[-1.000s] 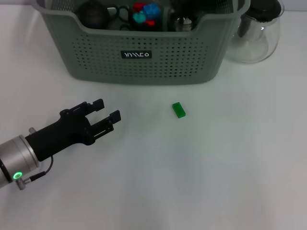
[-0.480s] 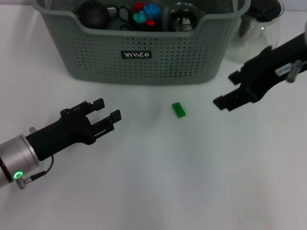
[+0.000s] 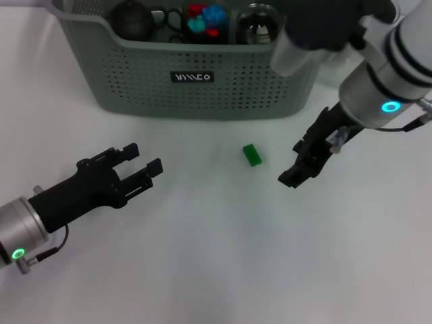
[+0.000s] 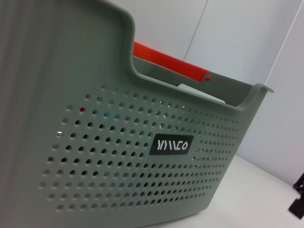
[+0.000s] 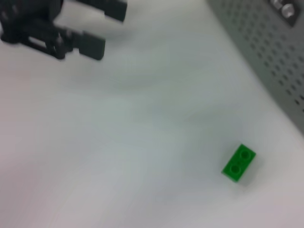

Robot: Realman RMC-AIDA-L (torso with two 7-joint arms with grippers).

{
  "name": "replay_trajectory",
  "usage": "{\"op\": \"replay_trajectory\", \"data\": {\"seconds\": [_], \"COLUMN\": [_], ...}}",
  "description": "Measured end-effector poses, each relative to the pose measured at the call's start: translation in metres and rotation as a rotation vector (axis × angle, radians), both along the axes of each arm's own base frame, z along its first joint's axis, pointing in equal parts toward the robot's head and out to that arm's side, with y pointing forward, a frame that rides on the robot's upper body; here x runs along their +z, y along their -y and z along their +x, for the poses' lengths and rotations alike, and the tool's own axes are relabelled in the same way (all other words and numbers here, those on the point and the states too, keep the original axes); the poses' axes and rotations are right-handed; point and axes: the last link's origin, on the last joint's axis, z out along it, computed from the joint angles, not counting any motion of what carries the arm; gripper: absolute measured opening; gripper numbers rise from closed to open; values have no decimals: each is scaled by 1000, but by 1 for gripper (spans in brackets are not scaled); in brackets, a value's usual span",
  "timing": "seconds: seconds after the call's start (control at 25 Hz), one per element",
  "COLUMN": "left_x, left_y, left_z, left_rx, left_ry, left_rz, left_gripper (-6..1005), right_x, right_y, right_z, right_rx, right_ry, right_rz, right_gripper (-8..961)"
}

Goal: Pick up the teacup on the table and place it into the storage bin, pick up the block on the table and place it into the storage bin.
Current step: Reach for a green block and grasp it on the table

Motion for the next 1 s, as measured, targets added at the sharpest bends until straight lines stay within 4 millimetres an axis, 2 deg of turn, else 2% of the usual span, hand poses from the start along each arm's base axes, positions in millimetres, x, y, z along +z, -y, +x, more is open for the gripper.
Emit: {"op": "replay_trajectory", "data": {"seconds": [0.12,0.36,0.48,1.0], "left_x": [1,1,1,0], "left_y": [0,0,0,0], "left_z": [0,0,0,-1], "left_rx": [0,-2,-2,6], "left_ry": [0,-1,-1,-5], "left_rz": [1,3,3,3], "left_gripper": [662,662,662,662], "right_x": [-8,-20,-31,-46], "right_y": [-2,-8,-13,-28], "right_z": [-4,-9,-1,28], "right_rx": [42,48,-2,-82], "right_ry": [9,-86,-151,-218], "right_rz": [3,49,81,195], "right_gripper": [649,505,505,506]}}
